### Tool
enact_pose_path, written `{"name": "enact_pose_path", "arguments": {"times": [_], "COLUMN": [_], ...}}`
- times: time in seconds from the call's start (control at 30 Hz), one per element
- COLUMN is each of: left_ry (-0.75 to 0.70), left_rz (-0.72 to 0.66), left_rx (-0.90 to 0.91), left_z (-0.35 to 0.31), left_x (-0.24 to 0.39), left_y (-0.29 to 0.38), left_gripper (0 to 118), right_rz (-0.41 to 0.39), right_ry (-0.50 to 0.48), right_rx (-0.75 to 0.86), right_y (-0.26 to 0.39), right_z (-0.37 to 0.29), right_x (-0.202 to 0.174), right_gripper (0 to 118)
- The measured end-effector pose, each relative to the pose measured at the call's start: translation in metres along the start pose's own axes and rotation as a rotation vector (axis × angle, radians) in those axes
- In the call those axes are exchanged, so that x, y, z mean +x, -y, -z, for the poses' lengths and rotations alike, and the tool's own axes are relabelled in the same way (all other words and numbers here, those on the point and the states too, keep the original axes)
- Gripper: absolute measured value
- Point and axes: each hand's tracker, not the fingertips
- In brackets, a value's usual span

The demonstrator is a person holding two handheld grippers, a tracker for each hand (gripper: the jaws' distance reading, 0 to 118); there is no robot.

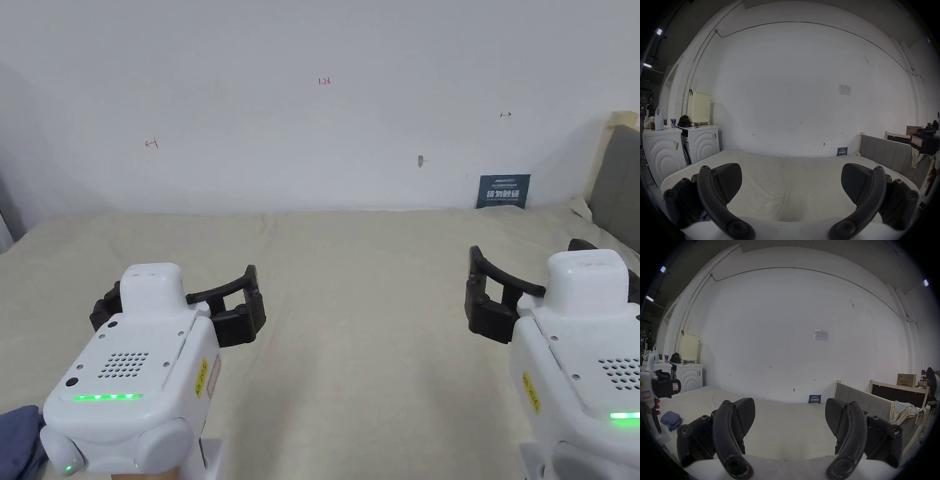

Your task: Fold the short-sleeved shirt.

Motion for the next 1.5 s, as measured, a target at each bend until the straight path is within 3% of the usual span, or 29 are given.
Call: {"name": "enact_pose_path", "arguments": {"times": [0.43,0.63,0.73,0.8,0.93,1.23,1.5], "left_ry": [0.005,0.01,0.017,0.019,0.019,0.023,0.022], "left_rz": [-0.01,-0.013,-0.023,-0.027,-0.025,-0.039,-0.037], "left_rx": [-0.016,-0.014,-0.013,-0.008,-0.006,-0.012,-0.014], "left_z": [0.001,0.0,0.0,0.0,0.0,0.0,0.0], "left_x": [-0.003,-0.004,-0.004,-0.004,-0.004,-0.007,-0.009], "left_y": [0.002,0.0,-0.002,-0.003,-0.004,-0.003,-0.002], "left_gripper": [118,118,118,118,118,118,118], "right_rz": [0.01,0.046,0.12,0.212,0.293,0.277,0.276], "right_ry": [0.014,0.102,0.162,0.157,0.181,0.207,0.169], "right_rx": [-0.031,-0.195,-0.356,-0.475,-0.56,-0.547,-0.55], "right_y": [0.0,-0.014,-0.026,-0.033,-0.037,-0.042,-0.036], "right_z": [0.001,0.008,0.016,0.02,0.023,0.022,0.022], "right_x": [-0.002,-0.006,-0.008,-0.003,0.0,-0.002,-0.001], "right_gripper": [92,92,92,92,92,92,92]}}
